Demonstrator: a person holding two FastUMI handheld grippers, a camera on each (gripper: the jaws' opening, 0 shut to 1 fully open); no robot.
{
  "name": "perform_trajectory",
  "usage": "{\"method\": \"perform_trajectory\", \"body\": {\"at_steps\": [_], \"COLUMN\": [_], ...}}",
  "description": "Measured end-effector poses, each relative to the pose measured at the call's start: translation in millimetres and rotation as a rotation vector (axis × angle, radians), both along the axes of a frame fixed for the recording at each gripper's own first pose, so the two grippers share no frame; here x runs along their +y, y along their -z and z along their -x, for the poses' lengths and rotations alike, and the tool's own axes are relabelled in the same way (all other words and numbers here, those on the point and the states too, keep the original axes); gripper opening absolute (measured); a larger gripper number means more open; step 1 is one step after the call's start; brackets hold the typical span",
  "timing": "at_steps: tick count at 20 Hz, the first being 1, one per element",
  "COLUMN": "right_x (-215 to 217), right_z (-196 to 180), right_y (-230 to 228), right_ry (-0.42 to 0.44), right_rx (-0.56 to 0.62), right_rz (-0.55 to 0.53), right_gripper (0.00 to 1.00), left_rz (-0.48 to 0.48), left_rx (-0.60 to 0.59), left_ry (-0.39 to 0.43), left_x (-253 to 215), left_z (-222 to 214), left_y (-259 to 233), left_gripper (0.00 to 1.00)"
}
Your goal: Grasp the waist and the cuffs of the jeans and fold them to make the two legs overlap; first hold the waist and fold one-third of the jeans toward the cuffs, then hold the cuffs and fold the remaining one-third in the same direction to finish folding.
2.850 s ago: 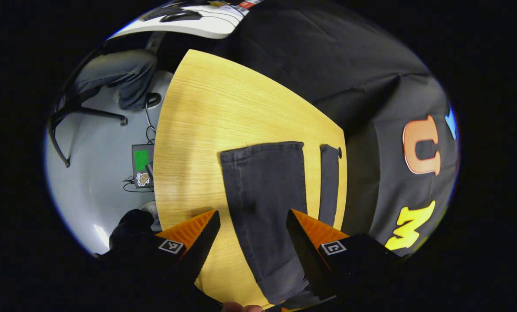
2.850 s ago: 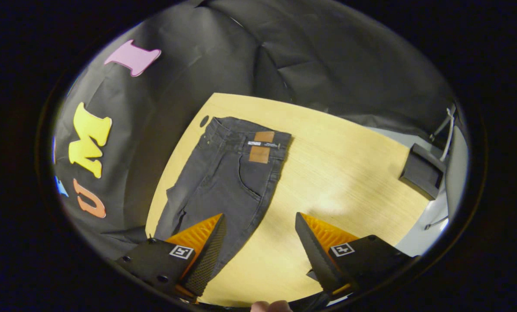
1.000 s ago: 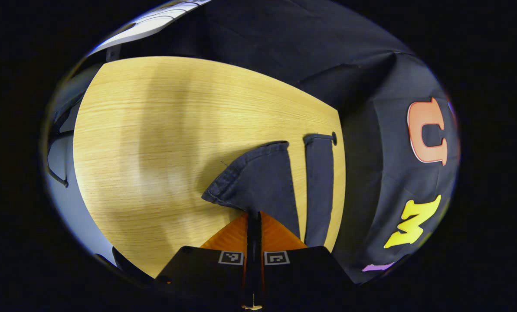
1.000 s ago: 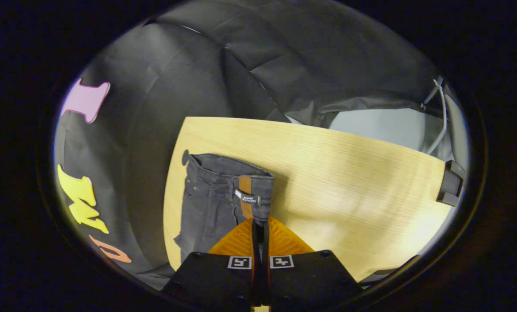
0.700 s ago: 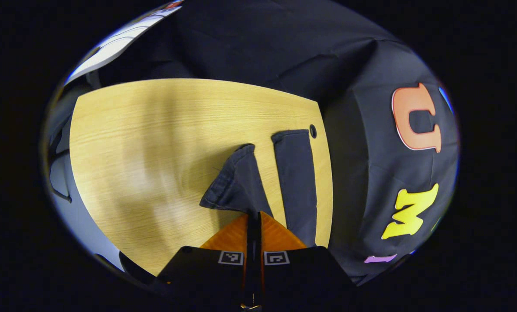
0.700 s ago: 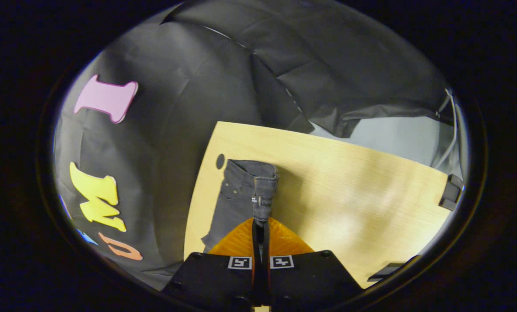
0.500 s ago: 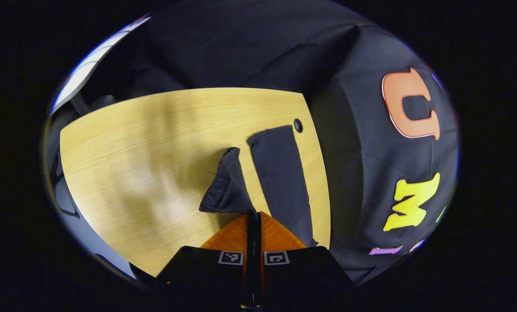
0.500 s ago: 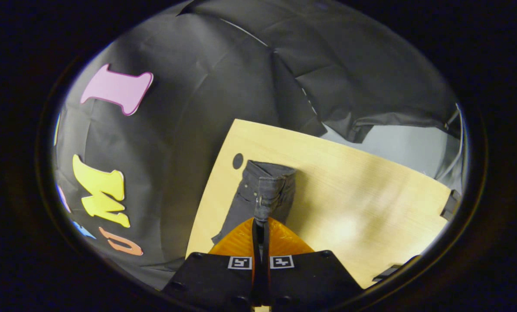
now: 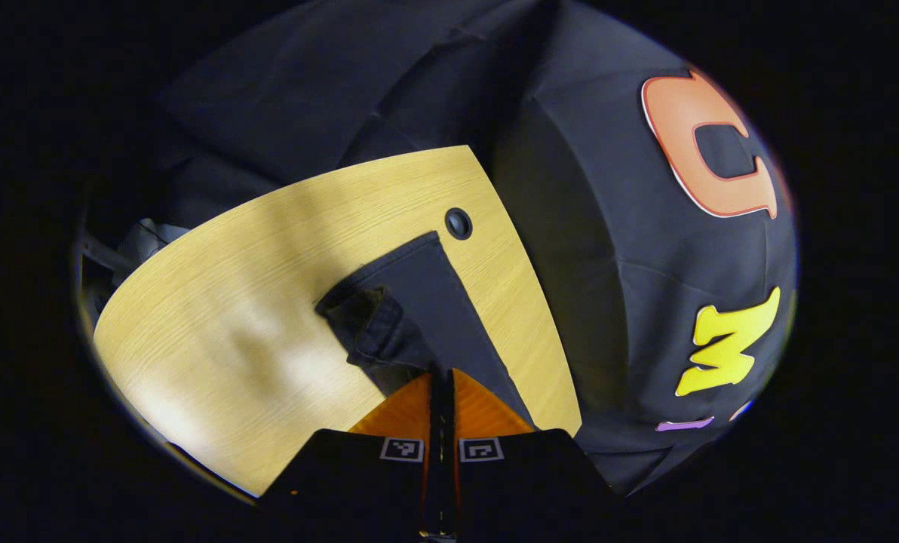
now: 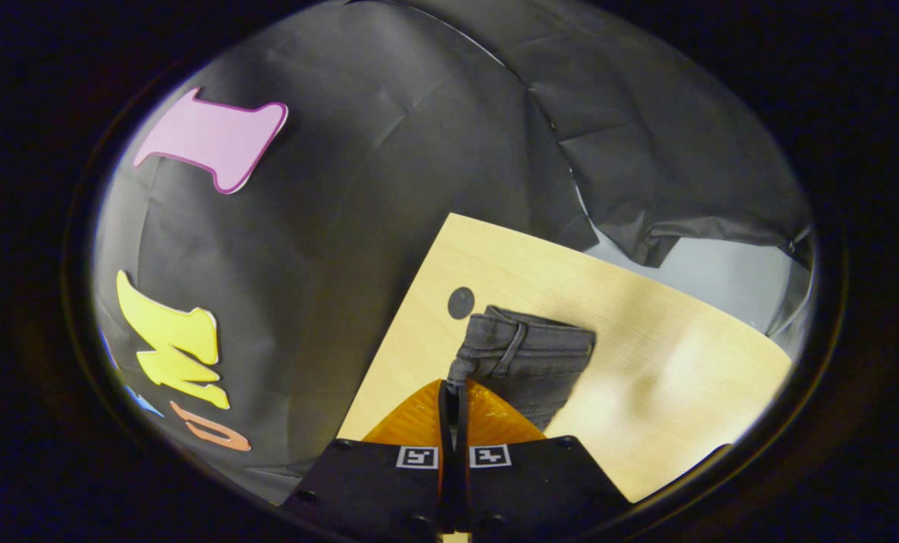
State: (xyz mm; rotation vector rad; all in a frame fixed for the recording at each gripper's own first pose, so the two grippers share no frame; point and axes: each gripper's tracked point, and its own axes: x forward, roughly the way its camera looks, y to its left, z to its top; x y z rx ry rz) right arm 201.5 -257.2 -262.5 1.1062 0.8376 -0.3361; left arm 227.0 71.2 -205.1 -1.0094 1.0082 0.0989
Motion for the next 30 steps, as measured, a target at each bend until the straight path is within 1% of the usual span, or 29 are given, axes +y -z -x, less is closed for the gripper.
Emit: {"method": "perform_trajectory", "body": {"at_steps": [1,4,5,6,7,8,10,11,12,15,16,17,18,19,20,21,22,24,25,26,27,28,30], "right_x": [0.1,2.3,4.5,5.5,6.0,8.6,11.4,12.4,12.7,17.4,17.0,16.9,17.5,18.4,19.6,20.8,23.0,23.5,21.0,22.7,23.5,21.3,23.9], "right_z": [-11.6,-37.2,-44.5,-52.2,-59.2,-63.5,-71.3,-75.4,-78.7,-82.4,-80.9,-81.9,-81.3,-82.0,-84.2,-84.0,-84.7,-81.1,-79.3,-79.7,-75.4,-67.7,-54.8], "right_y": [7.6,28.2,34.4,42.1,48.6,56.5,71.8,80.7,89.9,113.8,116.9,117.6,118.0,117.1,115.0,114.8,113.6,99.0,94.8,86.4,73.9,59.9,34.8], "right_ry": [0.003,-0.002,-0.002,-0.003,-0.008,-0.013,-0.019,-0.021,-0.015,0.005,0.015,0.024,0.025,0.022,0.017,0.01,-0.001,-0.02,-0.023,-0.026,-0.033,-0.054,-0.126], "right_rx": [-0.002,0.001,0.006,0.012,0.015,0.023,0.041,0.055,0.07,0.115,0.117,0.115,0.118,0.112,0.104,0.101,0.092,0.068,0.058,0.041,0.027,0.015,-0.037], "right_rz": [0.003,0.021,0.025,0.032,0.042,0.053,0.068,0.074,0.082,0.094,0.091,0.084,0.082,0.084,0.083,0.09,0.095,0.109,0.123,0.132,0.149,0.191,0.327], "right_gripper": [0.0,0.0,0.0,0.0,0.01,0.0,0.0,0.0,0.0,0.01,0.05,0.01,0.04,0.06,0.11,0.07,0.31,0.42,0.47,0.6,0.72,0.85,0.86], "left_rz": [0.004,-0.006,-0.013,-0.02,-0.017,-0.01,-0.005,-0.009,-0.012,-0.021,-0.022,-0.024,-0.02,-0.02,-0.02,-0.005,0.003,-0.053,-0.083,-0.117,-0.144,-0.162,-0.181], "left_rx": [0.003,0.01,0.021,0.033,0.044,0.052,0.069,0.078,0.085,0.1,0.104,0.107,0.102,0.095,0.087,0.068,0.049,0.04,0.034,0.017,-0.001,-0.029,-0.104], "left_ry": [0.009,0.033,0.036,0.039,0.038,0.032,0.037,0.041,0.044,0.057,0.063,0.071,0.086,0.098,0.106,0.116,0.122,0.148,0.162,0.17,0.184,0.204,0.26], "left_x": [-3.1,-10.6,-11.9,-11.7,-12.9,-13.6,-13.9,-14.9,-17.0,-22.1,-23.0,-23.5,-26.9,-26.9,-29.0,-33.4,-38.0,-35.1,-32.3,-30.3,-28.7,-30.4,-39.9], "left_z": [-14.8,-51.4,-58.7,-63.7,-68.0,-72.3,-77.2,-78.1,-79.9,-84.5,-84.1,-85.5,-86.0,-86.1,-87.4,-89.5,-90.9,-88.6,-87.1,-86.4,-84.4,-80.9,-70.2], "left_y": [4.4,28.9,39.4,50.1,59.7,68.0,82.2,89.0,94.9,105.2,105.8,106.0,105.5,102.2,101.1,95.5,88.1,84.3,77.3,69.8,56.7,41.7,5.5], "left_gripper": [0.04,0.03,0.0,0.0,0.03,0.03,0.03,0.0,0.03,0.07,0.08,0.08,0.1,0.17,0.25,0.36,0.56,0.97,0.94,1.0,0.98,0.98,0.98]}}
